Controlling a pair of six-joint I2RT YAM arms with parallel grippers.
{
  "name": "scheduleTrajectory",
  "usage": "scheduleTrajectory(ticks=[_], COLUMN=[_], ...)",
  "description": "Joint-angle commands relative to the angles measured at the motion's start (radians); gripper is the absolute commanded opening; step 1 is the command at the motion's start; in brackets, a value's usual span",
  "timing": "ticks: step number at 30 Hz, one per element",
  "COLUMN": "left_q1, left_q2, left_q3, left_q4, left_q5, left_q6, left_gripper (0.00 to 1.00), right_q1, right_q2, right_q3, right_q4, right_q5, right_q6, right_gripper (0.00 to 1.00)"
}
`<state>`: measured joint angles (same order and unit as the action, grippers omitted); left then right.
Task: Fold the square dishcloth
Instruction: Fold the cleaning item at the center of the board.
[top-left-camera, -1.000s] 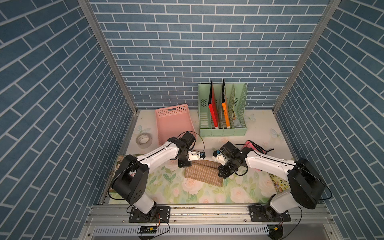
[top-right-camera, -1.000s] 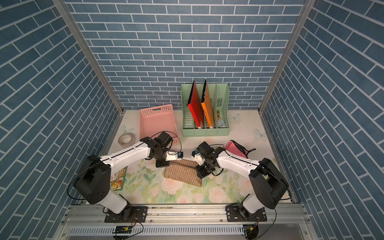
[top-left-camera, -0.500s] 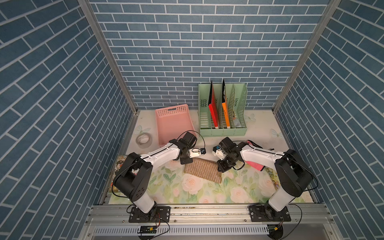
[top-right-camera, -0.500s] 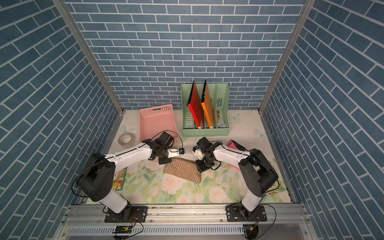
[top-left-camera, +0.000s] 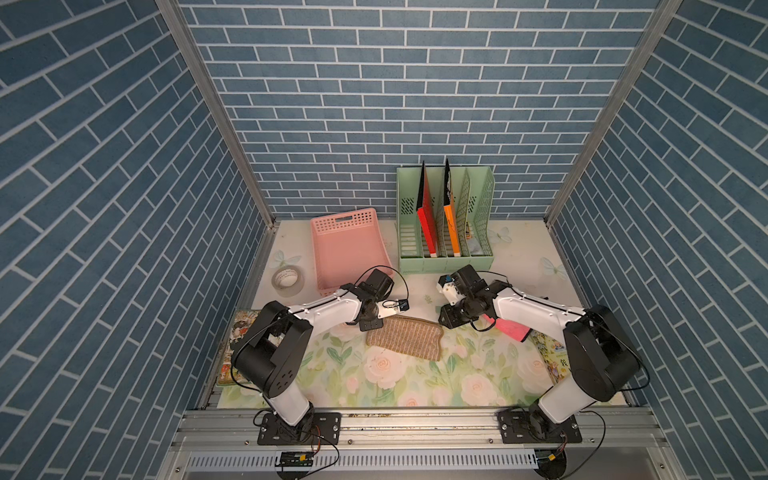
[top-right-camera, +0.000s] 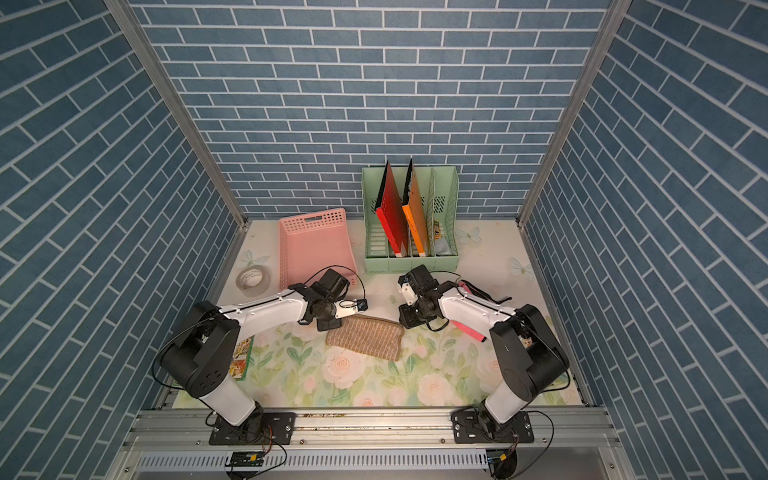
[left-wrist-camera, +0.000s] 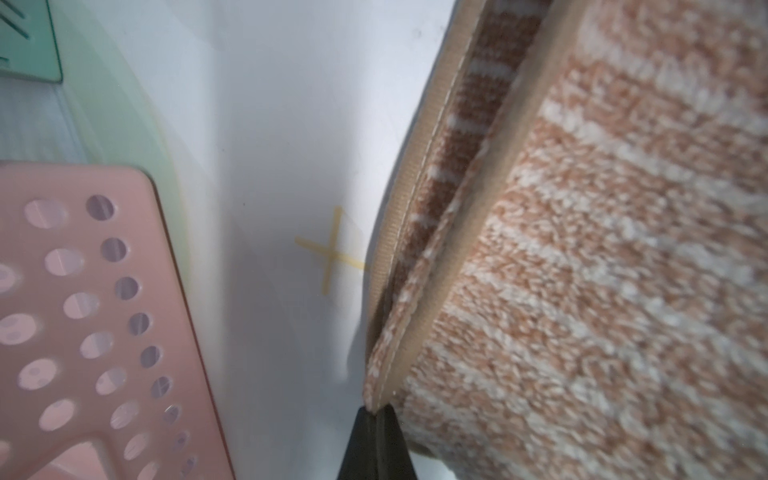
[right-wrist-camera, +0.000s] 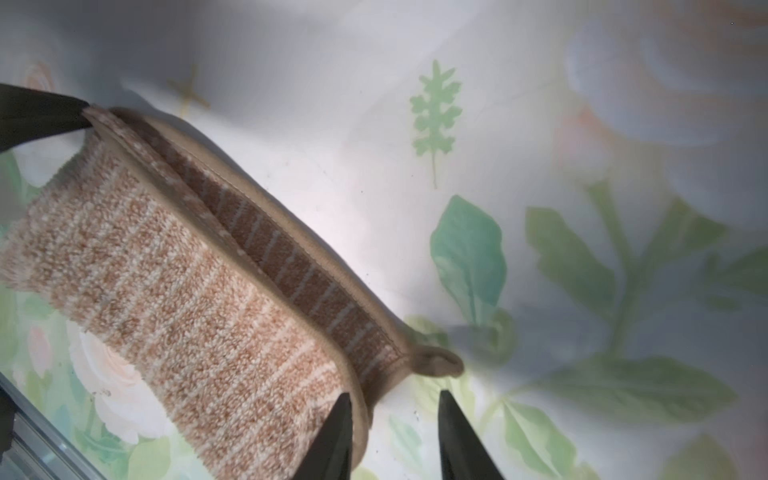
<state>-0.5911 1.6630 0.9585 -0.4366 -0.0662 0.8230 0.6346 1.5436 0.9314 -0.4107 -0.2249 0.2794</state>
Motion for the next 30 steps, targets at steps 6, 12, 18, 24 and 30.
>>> scheduleTrajectory(ticks=[6,12,18,24,30], left_q1=[0.008,0.008,0.025,0.038,-0.040], left_q2=[-0.003,-0.011,-0.047,-0.186,-0.265], left_q3=[-0.022,-0.014,0.022,0.126,0.013], left_q4=[-0.004,-0.012,-0.007,-0.162,-0.290], left_q5=[-0.012,-0.018,-0.056,0.115,0.296], left_q6=[-0.014,-0.020,-0.015,-0.003,-0.003], left_gripper=[0.00,0.01,0.26,0.52,0.49], right_q1=[0.083,0.155,0.086,0.087,0.085], right_q2=[-0.257,-0.079,0.073,0.088,0.086], right_q3=[-0.265,-0.318,-0.366,-0.347,-0.321], right_q4=[0.423,0.600,0.539,0.495,0.443], right_q5=[-0.243,-0.280,-0.184,-0.166,-0.153], right_q6=[0.285,0.390,0.369,0.336,0.309], right_gripper=[0.26,0.13,0.02,0.02,0.01])
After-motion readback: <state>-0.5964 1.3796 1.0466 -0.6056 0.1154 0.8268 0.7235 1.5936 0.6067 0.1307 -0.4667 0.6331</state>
